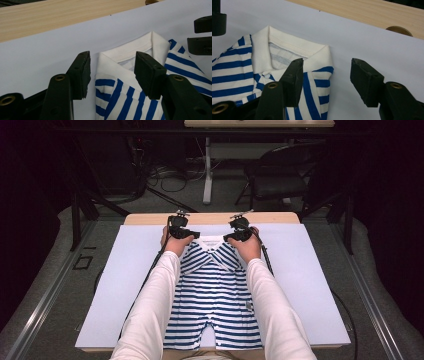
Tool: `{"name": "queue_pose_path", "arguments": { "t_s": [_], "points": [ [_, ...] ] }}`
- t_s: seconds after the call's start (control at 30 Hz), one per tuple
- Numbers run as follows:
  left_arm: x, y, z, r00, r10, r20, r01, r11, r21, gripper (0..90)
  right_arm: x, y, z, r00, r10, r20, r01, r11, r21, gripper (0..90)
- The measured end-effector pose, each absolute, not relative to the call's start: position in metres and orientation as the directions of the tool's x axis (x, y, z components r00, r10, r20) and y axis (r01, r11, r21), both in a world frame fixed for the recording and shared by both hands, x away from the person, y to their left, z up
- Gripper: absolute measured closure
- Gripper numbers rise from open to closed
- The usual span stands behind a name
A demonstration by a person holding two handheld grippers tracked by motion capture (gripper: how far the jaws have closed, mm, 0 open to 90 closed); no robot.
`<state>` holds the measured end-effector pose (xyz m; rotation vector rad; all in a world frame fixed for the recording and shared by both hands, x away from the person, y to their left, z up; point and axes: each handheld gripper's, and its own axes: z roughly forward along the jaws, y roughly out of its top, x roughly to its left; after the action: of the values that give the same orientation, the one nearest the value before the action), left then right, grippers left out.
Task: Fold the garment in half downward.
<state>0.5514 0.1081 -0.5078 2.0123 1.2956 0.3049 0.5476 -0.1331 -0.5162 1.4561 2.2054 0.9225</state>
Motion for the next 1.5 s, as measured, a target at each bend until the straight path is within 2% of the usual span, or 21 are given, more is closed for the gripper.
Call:
{"name": "queue_pose_path", "arguments": {
  "t_s": [0.17, 0.37, 0.57, 0.87, 1.5],
  "points": [
    [0.551, 0.109, -0.513, 0.454, 0.873, -0.179, 0.716, -0.238, 0.656, 50.0, 0.548, -0.129, -0.520, -0.418, 0.907, 0.056, 0.684, 0.273, 0.676, 47.7],
    [0.551, 0.109, -0.519, 0.450, 0.876, -0.173, 0.709, -0.232, 0.666, 50.8, 0.548, -0.127, -0.526, -0.420, 0.906, 0.059, 0.692, 0.277, 0.666, 47.9],
    [0.551, 0.110, -0.525, 0.451, 0.878, -0.161, 0.712, -0.244, 0.659, 51.6, 0.548, -0.127, -0.529, -0.400, 0.911, 0.103, 0.709, 0.236, 0.665, 52.5],
    [0.549, 0.113, -0.533, 0.436, 0.886, -0.159, 0.721, -0.238, 0.651, 55.9, 0.548, -0.130, -0.532, -0.372, 0.922, 0.111, 0.712, 0.206, 0.671, 57.6],
    [0.547, 0.106, -0.542, 0.428, 0.887, -0.175, 0.738, -0.231, 0.634, 58.4, 0.545, -0.130, -0.542, -0.344, 0.928, 0.143, 0.737, 0.172, 0.653, 63.1]
  ]
}}
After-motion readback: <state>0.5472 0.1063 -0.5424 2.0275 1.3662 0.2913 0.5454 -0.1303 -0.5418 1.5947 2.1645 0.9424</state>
